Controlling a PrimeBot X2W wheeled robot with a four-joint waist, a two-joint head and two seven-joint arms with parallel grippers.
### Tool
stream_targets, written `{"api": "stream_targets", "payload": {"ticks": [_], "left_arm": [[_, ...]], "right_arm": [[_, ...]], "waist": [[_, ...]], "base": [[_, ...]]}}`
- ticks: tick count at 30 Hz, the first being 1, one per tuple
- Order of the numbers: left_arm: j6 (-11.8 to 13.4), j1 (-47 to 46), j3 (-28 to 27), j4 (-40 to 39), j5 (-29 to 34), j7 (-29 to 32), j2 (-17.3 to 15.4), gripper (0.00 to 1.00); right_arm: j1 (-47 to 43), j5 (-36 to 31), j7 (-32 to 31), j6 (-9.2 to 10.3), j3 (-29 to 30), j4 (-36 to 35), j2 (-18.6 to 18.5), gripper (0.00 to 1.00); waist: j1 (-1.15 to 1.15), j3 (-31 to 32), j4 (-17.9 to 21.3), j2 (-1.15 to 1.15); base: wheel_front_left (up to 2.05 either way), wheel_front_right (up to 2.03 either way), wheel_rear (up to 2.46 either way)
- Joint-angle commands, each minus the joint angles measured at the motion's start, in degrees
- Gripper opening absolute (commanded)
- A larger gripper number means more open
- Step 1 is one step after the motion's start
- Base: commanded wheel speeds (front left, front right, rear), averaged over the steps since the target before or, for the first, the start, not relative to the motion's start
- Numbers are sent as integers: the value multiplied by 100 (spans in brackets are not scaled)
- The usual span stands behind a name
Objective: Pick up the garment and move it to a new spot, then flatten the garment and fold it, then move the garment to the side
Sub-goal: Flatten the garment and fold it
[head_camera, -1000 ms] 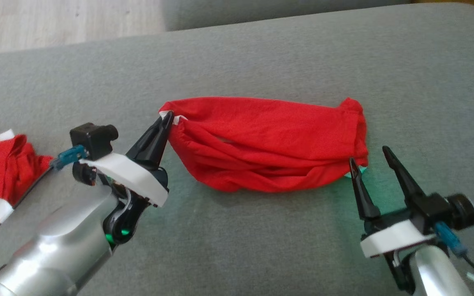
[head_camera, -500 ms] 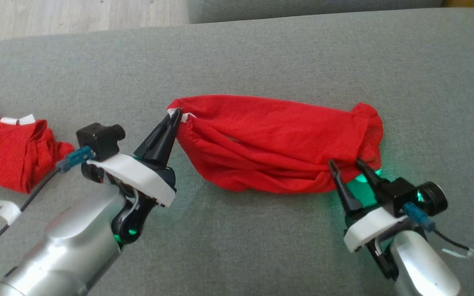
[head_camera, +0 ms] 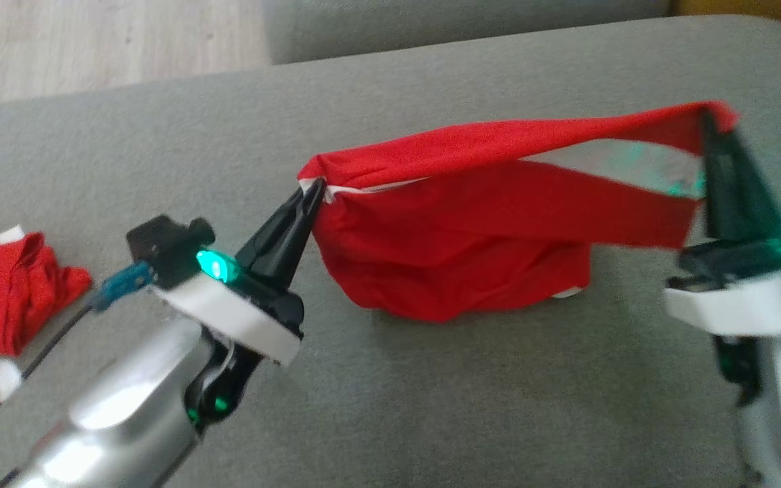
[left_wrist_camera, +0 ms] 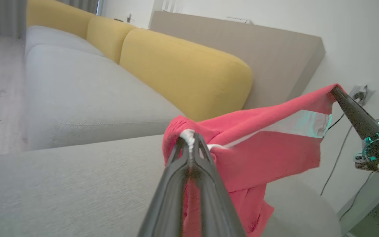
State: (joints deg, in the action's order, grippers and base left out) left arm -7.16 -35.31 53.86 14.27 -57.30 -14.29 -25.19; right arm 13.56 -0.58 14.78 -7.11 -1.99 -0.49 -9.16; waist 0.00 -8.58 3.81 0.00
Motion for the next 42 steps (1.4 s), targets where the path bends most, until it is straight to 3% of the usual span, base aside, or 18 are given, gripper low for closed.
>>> {"api": "stream_targets", "payload": {"ticks": [1,3,4,8,13,18,24,28,29,30,33,37,42], "left_arm": [[-26,-66,-325,-294,47,-71,-257,0],[-28,202,-479,-852,15,-71,-373,0],[-30,493,-652,-1491,-165,-71,-464,0],[-31,809,-807,-2412,-490,-70,-655,0],[-32,1013,-787,-3323,-1005,240,-1007,0],[22,1017,-625,-2871,-1135,560,-1055,0],[12,631,-307,-1823,-1145,884,-541,0],[-12,197,-165,-1130,-932,860,-187,0],[-16,115,-144,-969,-874,813,-129,0],[-19,52,-131,-811,-820,745,-84,0],[-26,-23,-134,-385,-736,493,-12,0],[-30,40,-235,26,-731,182,17,0],[-31,111,-188,266,-624,32,55,0]], "right_arm": [[-100,-35,22,-37,-10,-366,-92,0],[-314,-99,22,-37,208,-911,-159,0],[-538,-169,22,-37,462,-1427,-221,0],[-878,-347,22,-37,842,-2136,-248,0],[-1126,-528,-254,-37,1122,-2450,-112,0],[-769,-166,-649,-37,781,-1007,96,0],[547,-130,-505,-37,194,1810,-80,0],[1676,-99,-228,-37,-104,3268,-86,0],[1934,-151,-154,-37,-124,3546,-69,61],[2164,-255,-82,-37,-110,3762,-33,100],[2540,-582,12,-37,147,3966,297,100],[2130,-993,19,-37,392,3160,608,100],[1178,-170,20,-37,-373,2183,625,100]], "waist": [[0,147,175,0],[0,252,312,0],[0,342,422,0],[0,410,522,0],[0,387,546,0],[0,286,444,0],[0,-81,112,0],[0,-453,-38,0],[0,-518,-29,0],[0,-566,-10,0],[0,-642,95,0],[0,-601,238,0],[0,-485,243,0]], "base": [[0,0,0],[0,0,0],[0,0,0],[0,0,0],[0,0,0],[0,0,0],[0,0,0],[0,0,0],[0,0,0],[0,0,0],[0,0,0],[0,0,0],[0,0,0]]}}
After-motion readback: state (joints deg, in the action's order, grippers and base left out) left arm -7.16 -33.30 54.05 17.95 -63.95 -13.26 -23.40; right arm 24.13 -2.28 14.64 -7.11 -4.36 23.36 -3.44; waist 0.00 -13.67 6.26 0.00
